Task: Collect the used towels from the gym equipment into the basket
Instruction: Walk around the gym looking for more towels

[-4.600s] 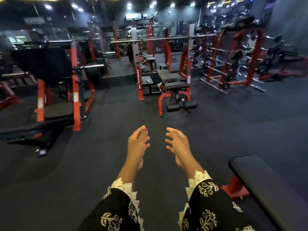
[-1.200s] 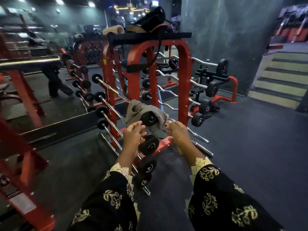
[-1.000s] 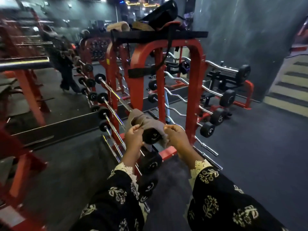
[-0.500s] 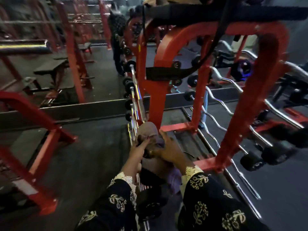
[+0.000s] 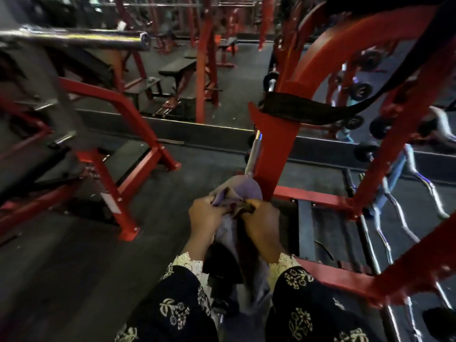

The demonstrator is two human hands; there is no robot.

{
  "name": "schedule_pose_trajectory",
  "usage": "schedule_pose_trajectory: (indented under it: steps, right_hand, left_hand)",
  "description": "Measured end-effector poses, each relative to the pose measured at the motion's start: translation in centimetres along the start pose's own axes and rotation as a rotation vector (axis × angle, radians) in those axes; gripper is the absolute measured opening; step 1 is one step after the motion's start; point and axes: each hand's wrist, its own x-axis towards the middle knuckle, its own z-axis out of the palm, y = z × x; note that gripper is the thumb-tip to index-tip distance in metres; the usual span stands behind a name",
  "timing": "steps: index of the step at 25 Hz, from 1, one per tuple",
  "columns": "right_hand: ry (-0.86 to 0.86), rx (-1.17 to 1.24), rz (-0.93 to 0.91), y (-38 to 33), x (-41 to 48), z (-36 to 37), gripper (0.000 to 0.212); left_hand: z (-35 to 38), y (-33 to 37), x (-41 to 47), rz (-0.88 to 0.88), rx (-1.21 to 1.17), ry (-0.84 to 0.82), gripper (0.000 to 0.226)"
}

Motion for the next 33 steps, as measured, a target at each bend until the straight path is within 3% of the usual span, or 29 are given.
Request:
schedule_pose_trajectory:
  steps: [3, 6, 9, 14, 19, 23, 33]
  right_hand:
    - [0.085, 0.101, -0.163, -2.4, -1.0, -0.4, 0.012]
    - [0.066, 0.195, -0.256, -5.2, -2.7, 0.3, 0.014]
    - [-0.045, 0.219, -0.286, -8.3, -6.0, 2.1, 0.014]
    - [-0.157, 0.184, -0.552, -15.5, -16.0, 6.9, 0.018]
    - [-0.402, 0.333, -0.588, -21.4, -30.2, 14.2, 0.020]
    - [-0.550, 0.302, -0.658, -25.3, -42.1, 20.6, 0.028]
    - [-1.002, 0.377, -0.832, -34.4, -64.6, 34.3, 0.031]
  left_hand:
    - [-2.5, 0.9, -1.6, 0.008, -0.204, 0.084, 0.016]
    - [-6.2, 1.1, -3.4, 0.021, -0.305, 0.126, 0.007]
    - [-11.4, -0.2, -6.0, 0.038, -0.371, 0.195, 0.007]
    - [-22.9, -6.0, -13.3, 0.042, -0.471, 0.426, 0.009]
    - [-35.6, -14.4, -23.5, 0.000, -0.441, 0.651, 0.009]
    - [-44.8, -21.2, -33.3, -0.074, -0.415, 0.853, 0.012]
    - [-62.2, -33.9, -50.7, -0.193, -0.361, 1.251, 0.014]
